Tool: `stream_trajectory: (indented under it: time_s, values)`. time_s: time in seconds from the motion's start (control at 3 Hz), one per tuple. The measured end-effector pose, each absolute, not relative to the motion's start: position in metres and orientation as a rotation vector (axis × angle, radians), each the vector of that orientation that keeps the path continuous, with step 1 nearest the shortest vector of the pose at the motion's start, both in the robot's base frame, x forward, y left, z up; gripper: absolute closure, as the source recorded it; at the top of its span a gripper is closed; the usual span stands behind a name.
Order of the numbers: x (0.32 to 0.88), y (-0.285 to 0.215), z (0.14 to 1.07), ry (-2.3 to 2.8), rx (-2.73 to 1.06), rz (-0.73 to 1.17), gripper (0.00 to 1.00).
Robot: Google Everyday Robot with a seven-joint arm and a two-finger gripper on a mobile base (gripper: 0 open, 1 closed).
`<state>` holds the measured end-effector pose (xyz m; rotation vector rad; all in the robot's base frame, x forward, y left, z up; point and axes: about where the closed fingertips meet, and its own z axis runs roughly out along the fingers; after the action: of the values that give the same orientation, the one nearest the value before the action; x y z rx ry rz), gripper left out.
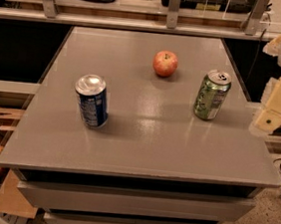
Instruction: Pick apple
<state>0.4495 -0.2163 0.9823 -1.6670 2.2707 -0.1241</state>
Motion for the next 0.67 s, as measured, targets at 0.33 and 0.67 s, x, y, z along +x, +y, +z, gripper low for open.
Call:
stream_trajectory:
  time_s: [0.33,0.67]
  values:
    - [0.479,-0.21,0.991,2.321,-1.556,-0.139,0.0]
    - [0.508,-0.2,0.997,2.355,-1.447,-0.136,0.0]
